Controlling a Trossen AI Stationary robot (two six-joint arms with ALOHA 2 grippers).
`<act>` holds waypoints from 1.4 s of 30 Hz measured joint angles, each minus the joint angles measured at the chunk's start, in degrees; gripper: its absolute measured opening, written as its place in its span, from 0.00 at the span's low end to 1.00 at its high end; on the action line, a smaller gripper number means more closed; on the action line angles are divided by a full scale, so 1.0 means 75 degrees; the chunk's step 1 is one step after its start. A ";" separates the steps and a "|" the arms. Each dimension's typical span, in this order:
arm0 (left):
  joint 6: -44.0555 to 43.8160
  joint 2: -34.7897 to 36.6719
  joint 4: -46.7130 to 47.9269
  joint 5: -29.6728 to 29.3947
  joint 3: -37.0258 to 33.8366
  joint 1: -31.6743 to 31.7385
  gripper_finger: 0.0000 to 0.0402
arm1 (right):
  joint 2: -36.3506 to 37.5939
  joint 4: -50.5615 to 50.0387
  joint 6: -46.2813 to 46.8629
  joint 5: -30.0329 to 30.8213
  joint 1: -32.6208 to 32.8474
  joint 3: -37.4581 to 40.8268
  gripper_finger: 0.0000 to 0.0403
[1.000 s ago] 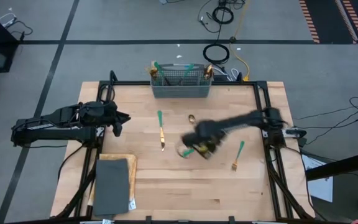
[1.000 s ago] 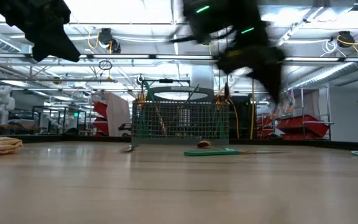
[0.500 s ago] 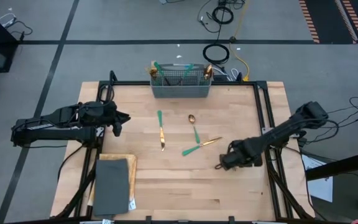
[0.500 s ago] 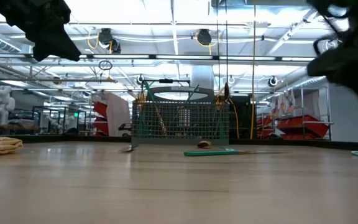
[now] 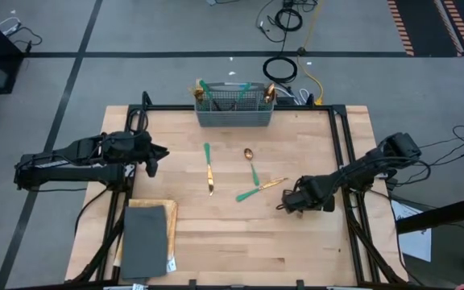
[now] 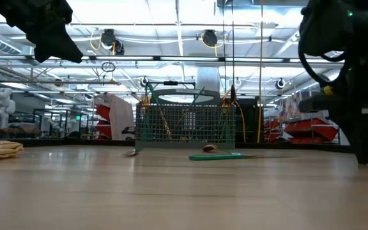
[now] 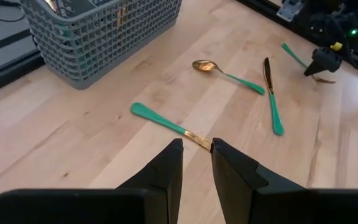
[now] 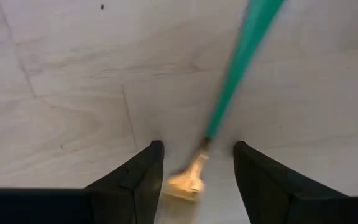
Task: Sort silverware
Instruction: Put the green fork into the silverware basket
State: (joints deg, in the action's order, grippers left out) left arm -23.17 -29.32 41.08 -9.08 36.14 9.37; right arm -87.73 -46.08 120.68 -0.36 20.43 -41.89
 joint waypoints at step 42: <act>0.0144 0.0000 0.0003 -0.0175 0.0000 -0.0003 0.22 | -0.1475 -0.5373 -1.0270 0.2936 -0.2720 -0.7728 0.00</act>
State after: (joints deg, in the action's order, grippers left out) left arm -22.09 -29.32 41.10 -10.39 36.14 9.34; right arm -98.80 -86.38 43.66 21.66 0.03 -99.85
